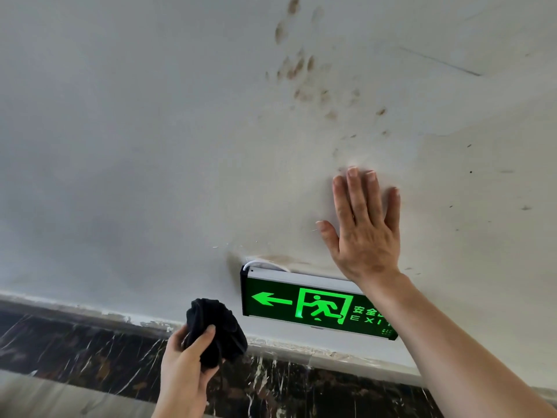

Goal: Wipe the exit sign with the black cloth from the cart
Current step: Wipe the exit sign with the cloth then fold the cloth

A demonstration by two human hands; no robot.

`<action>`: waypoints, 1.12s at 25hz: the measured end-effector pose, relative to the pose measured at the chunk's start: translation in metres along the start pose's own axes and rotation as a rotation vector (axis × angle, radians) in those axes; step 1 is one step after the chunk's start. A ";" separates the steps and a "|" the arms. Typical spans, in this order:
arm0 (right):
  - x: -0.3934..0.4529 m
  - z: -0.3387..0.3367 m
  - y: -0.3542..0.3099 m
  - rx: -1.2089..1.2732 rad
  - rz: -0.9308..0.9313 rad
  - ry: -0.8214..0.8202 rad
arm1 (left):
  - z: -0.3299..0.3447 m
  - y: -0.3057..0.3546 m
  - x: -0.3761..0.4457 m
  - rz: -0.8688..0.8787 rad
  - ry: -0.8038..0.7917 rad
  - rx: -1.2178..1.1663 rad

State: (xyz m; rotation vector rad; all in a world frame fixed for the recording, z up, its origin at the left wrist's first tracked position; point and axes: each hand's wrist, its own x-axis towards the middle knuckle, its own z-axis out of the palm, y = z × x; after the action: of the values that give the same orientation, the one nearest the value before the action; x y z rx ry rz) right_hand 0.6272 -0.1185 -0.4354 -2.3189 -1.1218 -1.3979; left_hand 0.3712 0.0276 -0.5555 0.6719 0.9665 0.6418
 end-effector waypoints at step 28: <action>0.002 0.035 0.001 -0.072 -0.034 0.318 | 0.050 -0.027 0.063 0.560 -0.015 0.652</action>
State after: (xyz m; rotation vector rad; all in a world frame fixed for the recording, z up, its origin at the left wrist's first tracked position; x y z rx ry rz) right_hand 0.6524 -0.0998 -0.4517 -2.0319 -1.0331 -1.7686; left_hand 0.4471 0.0467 -0.5885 1.5577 0.9781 0.8077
